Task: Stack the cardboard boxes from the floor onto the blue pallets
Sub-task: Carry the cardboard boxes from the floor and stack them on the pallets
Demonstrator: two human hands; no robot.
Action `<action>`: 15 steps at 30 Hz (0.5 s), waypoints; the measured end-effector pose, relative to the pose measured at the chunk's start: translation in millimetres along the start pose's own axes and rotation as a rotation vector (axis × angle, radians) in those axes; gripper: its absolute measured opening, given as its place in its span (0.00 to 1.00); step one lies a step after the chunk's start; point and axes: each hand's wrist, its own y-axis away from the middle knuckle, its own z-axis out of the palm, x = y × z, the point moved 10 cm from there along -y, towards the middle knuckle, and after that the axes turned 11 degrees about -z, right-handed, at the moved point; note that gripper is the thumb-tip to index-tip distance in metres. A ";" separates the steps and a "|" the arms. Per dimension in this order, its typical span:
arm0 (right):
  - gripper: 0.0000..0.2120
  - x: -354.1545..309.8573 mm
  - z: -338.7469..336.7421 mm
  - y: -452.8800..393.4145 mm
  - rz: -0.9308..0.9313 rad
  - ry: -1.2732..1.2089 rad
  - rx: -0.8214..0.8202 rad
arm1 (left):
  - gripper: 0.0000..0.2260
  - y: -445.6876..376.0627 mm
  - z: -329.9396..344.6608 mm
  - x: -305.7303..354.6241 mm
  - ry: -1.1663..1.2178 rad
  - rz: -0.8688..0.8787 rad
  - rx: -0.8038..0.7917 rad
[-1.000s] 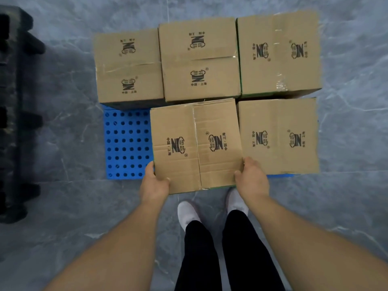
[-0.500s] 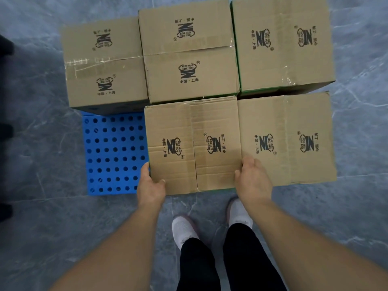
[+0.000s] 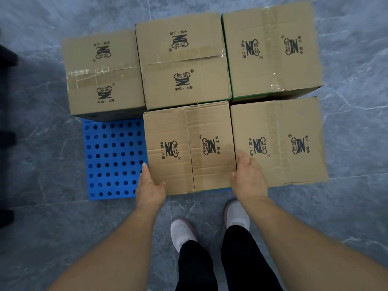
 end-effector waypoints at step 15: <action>0.18 -37.1 -132.7 99.2 -0.152 0.130 -0.002 | 0.30 183.0 -43.8 49.4 -0.058 0.160 -0.001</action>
